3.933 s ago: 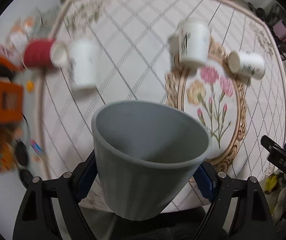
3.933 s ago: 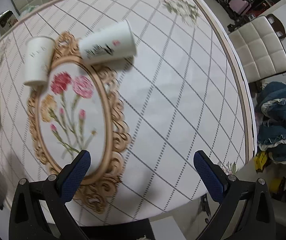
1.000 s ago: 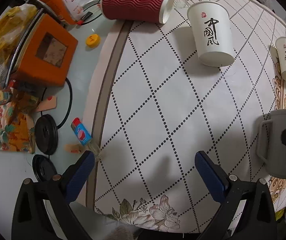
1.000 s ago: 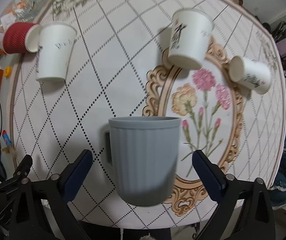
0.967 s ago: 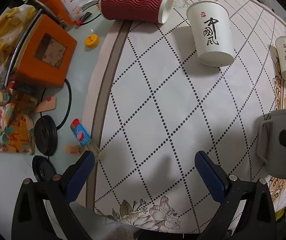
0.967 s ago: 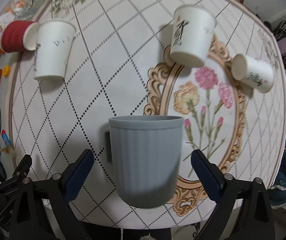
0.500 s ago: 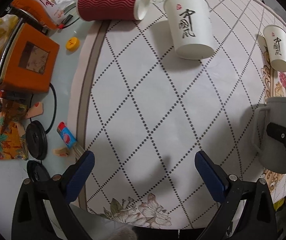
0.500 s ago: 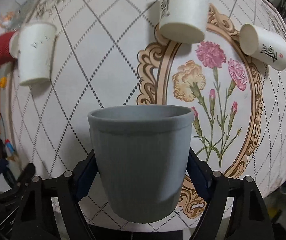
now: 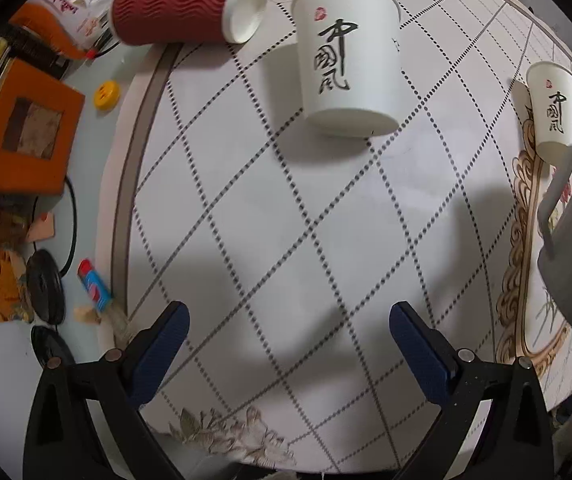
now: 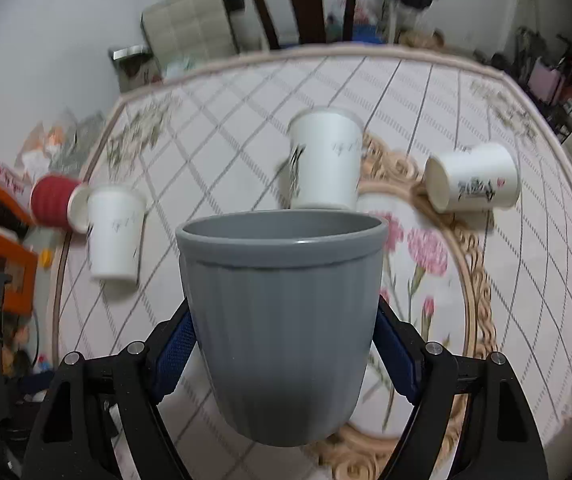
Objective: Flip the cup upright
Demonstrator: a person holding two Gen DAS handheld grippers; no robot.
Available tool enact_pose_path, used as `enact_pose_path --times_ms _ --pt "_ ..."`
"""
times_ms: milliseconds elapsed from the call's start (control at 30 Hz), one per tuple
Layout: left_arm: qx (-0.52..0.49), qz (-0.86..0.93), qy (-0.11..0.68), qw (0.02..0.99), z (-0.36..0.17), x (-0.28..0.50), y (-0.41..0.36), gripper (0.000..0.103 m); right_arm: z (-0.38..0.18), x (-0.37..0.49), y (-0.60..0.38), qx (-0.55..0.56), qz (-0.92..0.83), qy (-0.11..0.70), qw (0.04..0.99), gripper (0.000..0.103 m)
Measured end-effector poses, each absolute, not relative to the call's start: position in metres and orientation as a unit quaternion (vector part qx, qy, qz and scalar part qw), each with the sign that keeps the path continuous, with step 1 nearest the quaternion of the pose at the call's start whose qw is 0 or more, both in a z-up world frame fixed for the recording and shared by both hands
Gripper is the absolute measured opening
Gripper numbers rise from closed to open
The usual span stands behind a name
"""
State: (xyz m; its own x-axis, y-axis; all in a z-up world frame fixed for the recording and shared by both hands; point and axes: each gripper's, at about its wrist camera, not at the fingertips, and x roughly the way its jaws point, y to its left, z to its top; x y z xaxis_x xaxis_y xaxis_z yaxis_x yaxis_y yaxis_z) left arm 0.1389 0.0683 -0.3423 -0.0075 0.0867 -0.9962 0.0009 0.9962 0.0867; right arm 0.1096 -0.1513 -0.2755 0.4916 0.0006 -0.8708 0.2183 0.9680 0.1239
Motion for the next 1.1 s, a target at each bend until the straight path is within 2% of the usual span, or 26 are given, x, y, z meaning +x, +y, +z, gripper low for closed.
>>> enact_pose_path --times_ms 167,267,467,667,733,933,1100 --pt "0.049 0.033 0.705 0.706 -0.359 0.145 0.060 0.102 -0.303 0.107 -0.151 0.082 -0.077 0.454 0.884 0.084" --pt "0.064 0.028 0.702 0.708 -0.365 0.142 0.054 0.102 -0.301 0.095 -0.147 0.064 -0.069 0.428 0.899 0.084" --pt "0.080 0.015 0.692 0.717 -0.365 0.123 0.039 0.102 -0.300 0.073 -0.148 0.069 -0.063 0.444 0.891 0.084" --pt "0.090 0.001 0.681 0.727 -0.348 0.101 0.033 0.102 -0.300 0.051 -0.146 0.059 -0.073 0.467 0.879 0.090" --pt "0.092 -0.002 0.675 0.732 -0.342 0.095 0.035 0.102 -0.296 0.046 -0.147 0.058 -0.079 0.470 0.877 0.095" --pt "0.093 -0.003 0.651 0.753 -0.310 0.068 0.039 0.102 -0.271 0.021 -0.147 0.043 -0.100 0.482 0.869 0.103" --pt "0.086 -0.010 0.629 0.773 -0.270 0.043 0.036 0.102 -0.234 -0.007 -0.151 0.041 -0.106 0.478 0.871 0.103"
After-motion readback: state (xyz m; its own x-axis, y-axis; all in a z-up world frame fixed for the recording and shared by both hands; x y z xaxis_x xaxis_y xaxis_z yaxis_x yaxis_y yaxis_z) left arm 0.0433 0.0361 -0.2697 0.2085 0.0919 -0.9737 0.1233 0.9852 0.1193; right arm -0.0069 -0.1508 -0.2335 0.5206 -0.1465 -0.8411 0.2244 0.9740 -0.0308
